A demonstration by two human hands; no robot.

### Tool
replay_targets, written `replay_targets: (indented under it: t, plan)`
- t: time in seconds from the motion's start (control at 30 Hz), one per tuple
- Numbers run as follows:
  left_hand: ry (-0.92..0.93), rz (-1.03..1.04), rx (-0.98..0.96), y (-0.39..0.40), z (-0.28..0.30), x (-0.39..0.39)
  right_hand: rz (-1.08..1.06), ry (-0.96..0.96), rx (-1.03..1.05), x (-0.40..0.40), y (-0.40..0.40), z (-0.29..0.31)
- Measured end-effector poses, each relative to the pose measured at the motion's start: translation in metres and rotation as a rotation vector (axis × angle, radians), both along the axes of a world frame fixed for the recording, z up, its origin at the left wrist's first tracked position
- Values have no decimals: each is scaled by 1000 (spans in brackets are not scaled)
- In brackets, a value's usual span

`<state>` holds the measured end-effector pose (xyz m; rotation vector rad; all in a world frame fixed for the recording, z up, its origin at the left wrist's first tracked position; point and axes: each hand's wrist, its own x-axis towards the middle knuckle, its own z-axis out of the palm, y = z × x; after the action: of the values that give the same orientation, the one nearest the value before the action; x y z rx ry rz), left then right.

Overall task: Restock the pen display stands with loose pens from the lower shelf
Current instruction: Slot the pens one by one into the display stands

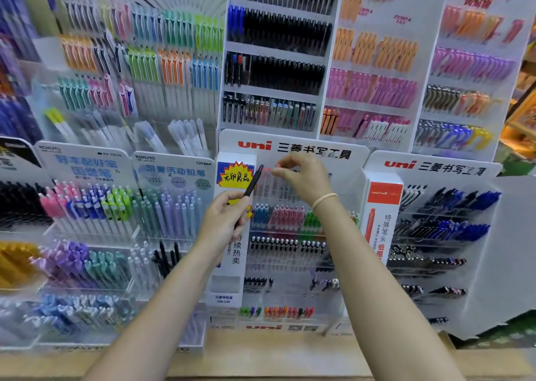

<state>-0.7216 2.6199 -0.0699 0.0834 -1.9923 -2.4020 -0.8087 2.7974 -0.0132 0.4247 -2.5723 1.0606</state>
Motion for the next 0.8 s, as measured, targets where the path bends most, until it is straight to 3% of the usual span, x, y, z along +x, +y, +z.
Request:
replay_targets:
  t: [0.4,0.67,0.8]
  plan:
    - [15,-14,89,-5,-3,-1,53,-35,-13,-5,2,-2]
    - [12,146,502,-17,0,2,76,-64,-15,-4,5,1]
    - [-16,147,510,-22,4,5,68,-52,-39,-2,4,-1]
